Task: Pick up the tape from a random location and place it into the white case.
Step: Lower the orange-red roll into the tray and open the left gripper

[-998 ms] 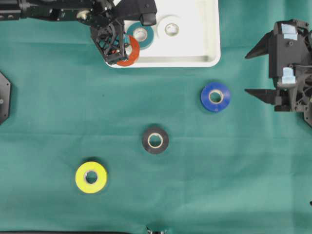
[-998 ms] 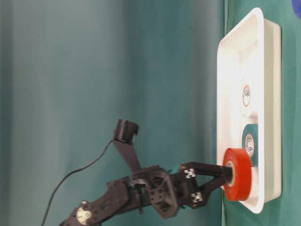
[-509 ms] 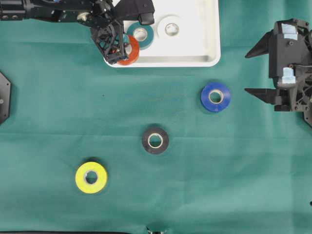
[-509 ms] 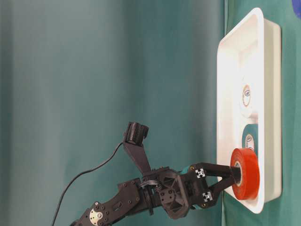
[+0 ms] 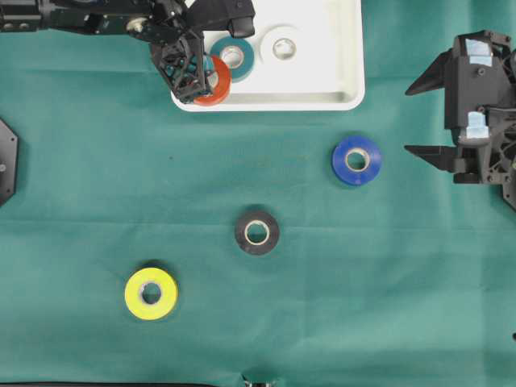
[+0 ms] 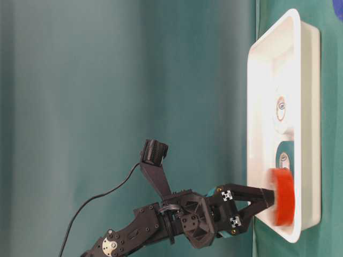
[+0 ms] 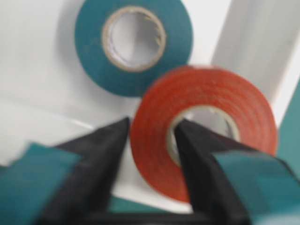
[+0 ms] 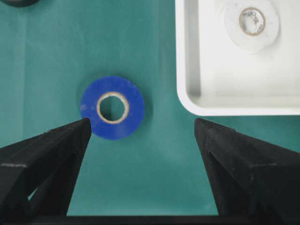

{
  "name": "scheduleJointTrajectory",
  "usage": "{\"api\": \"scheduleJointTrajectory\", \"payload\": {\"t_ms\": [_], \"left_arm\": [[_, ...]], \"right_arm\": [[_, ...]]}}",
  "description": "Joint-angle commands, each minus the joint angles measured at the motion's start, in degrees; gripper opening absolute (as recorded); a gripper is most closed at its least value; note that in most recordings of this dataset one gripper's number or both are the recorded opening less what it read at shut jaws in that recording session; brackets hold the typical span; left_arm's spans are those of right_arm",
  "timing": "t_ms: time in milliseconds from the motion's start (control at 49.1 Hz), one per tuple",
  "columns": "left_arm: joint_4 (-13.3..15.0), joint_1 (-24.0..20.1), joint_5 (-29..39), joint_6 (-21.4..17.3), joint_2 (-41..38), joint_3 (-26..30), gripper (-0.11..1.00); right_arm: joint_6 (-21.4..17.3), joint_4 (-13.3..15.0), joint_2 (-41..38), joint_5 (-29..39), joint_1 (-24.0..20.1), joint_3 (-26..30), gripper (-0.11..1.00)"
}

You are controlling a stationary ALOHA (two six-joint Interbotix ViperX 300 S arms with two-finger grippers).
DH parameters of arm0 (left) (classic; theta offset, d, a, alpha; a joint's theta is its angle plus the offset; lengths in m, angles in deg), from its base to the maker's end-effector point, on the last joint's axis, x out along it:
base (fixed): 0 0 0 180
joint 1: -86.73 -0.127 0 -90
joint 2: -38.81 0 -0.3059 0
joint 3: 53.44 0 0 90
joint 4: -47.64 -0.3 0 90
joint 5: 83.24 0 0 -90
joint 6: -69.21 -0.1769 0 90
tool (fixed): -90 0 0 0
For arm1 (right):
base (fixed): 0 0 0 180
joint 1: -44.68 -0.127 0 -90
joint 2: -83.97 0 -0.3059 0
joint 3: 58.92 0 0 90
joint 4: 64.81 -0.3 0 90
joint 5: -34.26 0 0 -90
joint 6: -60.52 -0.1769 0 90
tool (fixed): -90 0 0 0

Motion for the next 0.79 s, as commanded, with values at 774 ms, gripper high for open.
{"api": "scheduleJointTrajectory", "payload": {"t_ms": [774], "left_arm": [[0.3,-0.4,1.1,0.0,2.8,1.1,1.00]], "right_arm": [[0.0,0.2,0.3,-0.3,-0.1,0.6,0.88]]}}
